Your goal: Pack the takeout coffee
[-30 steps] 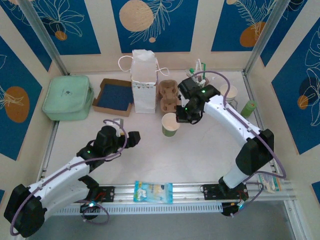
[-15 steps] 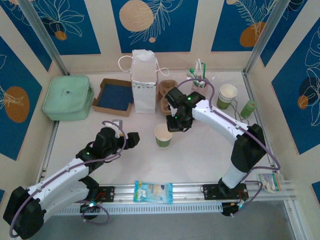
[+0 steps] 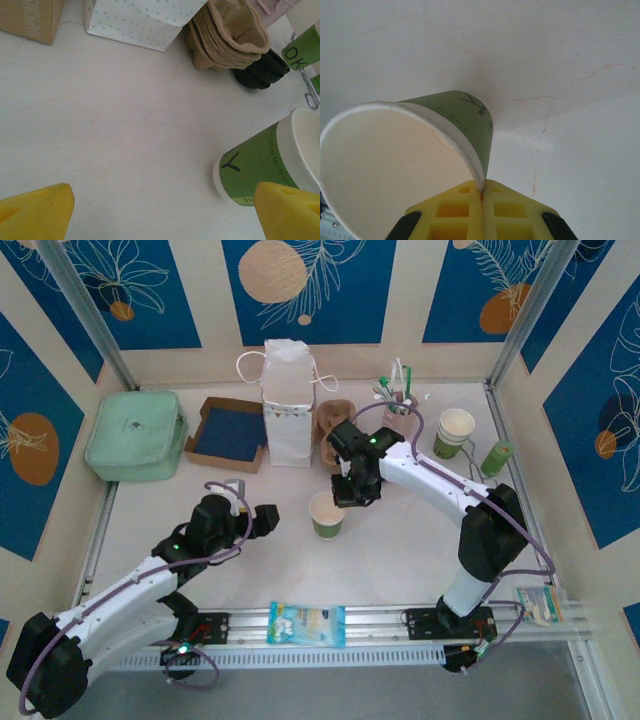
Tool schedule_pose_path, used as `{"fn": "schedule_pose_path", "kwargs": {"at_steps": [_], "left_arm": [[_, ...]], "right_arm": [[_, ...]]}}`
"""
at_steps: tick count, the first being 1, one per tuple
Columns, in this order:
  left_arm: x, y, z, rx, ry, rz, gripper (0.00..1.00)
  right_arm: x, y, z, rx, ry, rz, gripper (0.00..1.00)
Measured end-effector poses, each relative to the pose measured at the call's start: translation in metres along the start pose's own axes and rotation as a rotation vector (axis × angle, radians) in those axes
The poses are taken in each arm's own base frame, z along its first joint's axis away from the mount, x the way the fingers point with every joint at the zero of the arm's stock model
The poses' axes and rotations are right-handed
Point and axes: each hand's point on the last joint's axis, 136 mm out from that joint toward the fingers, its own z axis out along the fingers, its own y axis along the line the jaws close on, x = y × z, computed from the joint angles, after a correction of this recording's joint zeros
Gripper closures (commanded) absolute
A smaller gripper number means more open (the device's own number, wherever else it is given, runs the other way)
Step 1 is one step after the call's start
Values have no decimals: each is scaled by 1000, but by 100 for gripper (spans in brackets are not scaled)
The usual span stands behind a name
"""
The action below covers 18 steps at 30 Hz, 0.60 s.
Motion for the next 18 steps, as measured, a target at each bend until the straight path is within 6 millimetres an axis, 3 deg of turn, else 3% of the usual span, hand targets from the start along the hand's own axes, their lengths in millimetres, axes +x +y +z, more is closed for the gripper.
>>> {"fn": "schedule_pose_path", "kwargs": {"at_steps": [12,18], "left_arm": [[0,0,0,-1,1,0,8],[0,0,0,-2,2,3,7]], "right_arm": [[-2,-5,7,33,4,6,96],[-1,-9,11,49,7,11,89]]}}
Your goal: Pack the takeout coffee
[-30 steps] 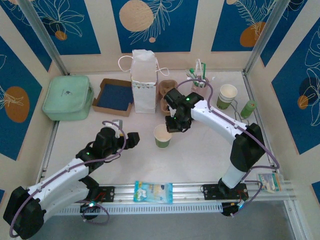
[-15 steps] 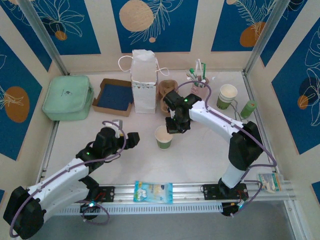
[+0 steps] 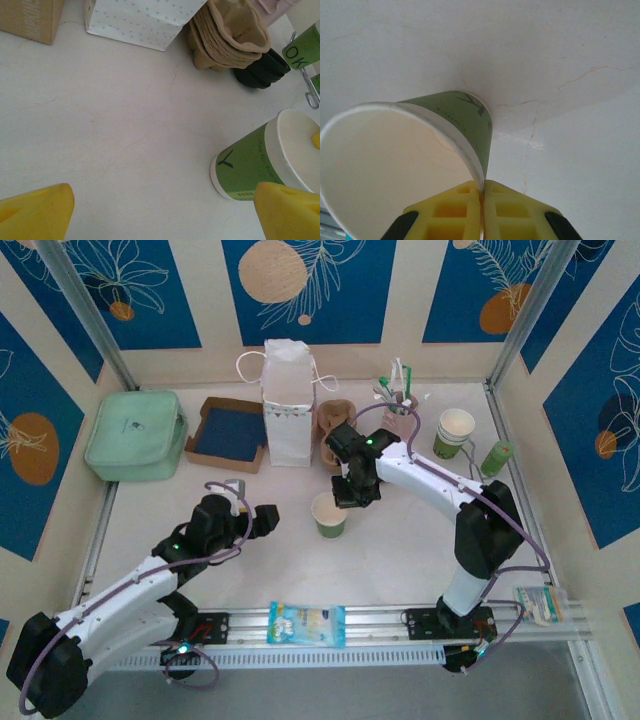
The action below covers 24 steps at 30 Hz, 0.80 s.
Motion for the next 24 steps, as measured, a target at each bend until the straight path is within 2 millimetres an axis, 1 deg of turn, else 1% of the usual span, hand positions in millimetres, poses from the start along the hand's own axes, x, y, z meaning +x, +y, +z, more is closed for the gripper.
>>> {"fn": "schedule_pose_path", "kwargs": {"at_steps": [3,8,12,14,19,20,21,23,24], "left_arm": [[0,0,-1,-2,2,0,8],[-1,-1,-3,2,-2,1,8],[-2,-1,-7,4,-6,5,8],[-2,-2,-9,6,-9,7,8],[-7,-4,-14,12,-23,8,8],[-9,-6,-15,17,-30,8,8],[-11,-7,-17,21,-36,8,8],[-13,-8,-18,24,-43,8,8],[-13,-8,-19,23,-44,8,8]], "right_arm": [[1,-1,1,5,2,3,84],[0,-3,1,13,-5,14,69],[-1,-4,-2,18,-15,15,65],[-2,-4,-5,18,-28,14,61],[-4,-7,-21,20,-77,7,48],[-5,-8,-26,22,-95,7,44],[-6,-9,-30,26,-109,1,34],[-10,-10,-43,32,-154,-7,10],[-12,-10,-48,32,-171,-11,3]]}}
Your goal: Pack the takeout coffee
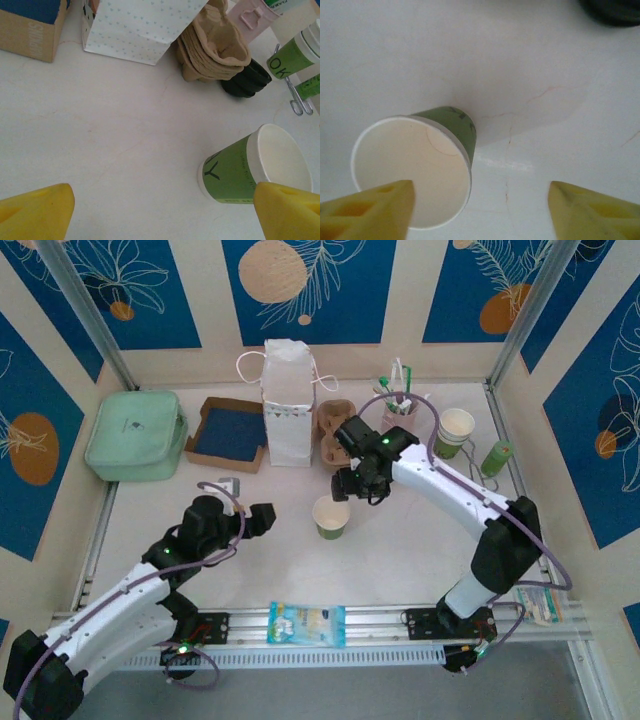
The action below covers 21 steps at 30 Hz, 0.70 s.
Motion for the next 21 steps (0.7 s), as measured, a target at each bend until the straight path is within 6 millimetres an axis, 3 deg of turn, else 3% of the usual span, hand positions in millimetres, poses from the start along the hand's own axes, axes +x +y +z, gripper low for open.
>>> {"fn": "schedule_pose_path", "kwargs": {"at_steps": [5,10,17,21], "left_arm": [[1,1,-1,-5,6,0,8],[1,1,-2,-9,13,8,8],[0,0,-5,-4,5,24,8],[0,0,-5,-5,7,26,8]], "right_arm": [[-11,-8,-19,9,-76,-4,1],[-23,-29,-24,57,-118,-6,1],[-34,-47,-33,71,-226,-189,1],[-50,-68,-41,23,-264,-197,3]]}}
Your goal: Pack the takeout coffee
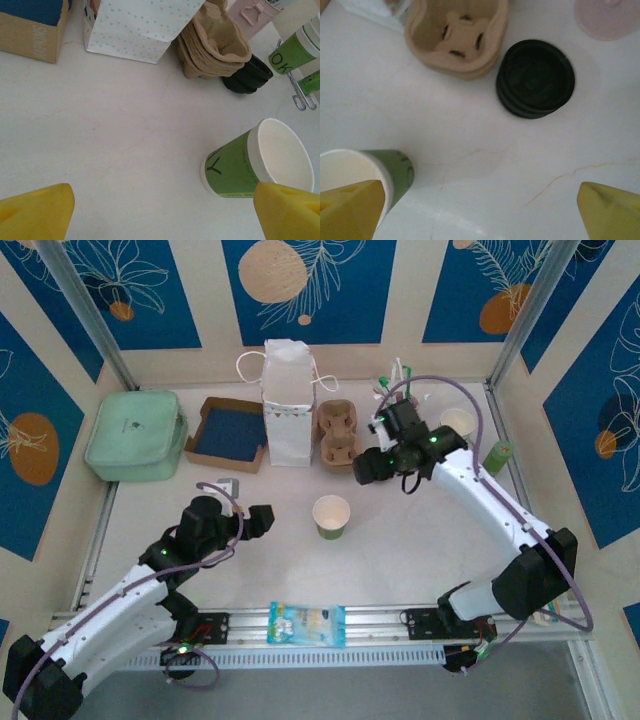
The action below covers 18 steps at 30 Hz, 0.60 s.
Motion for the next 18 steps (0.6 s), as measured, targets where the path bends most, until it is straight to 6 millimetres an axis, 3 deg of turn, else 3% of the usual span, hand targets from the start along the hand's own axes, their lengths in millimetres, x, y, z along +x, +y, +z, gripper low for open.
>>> {"fn": "schedule_pose_path", "kwargs": {"at_steps": [5,10,18], "left_arm": [[0,0,0,0,0,0,8],[0,0,-1,1,-2,0,8],[2,1,-4,-3,5,19,7]], "right_arm": [[-9,-27,15,-22,29,-1,11],[-21,-25,42,-61,90,-61,21],[-16,-25,81,-85,183,-163,32]]}}
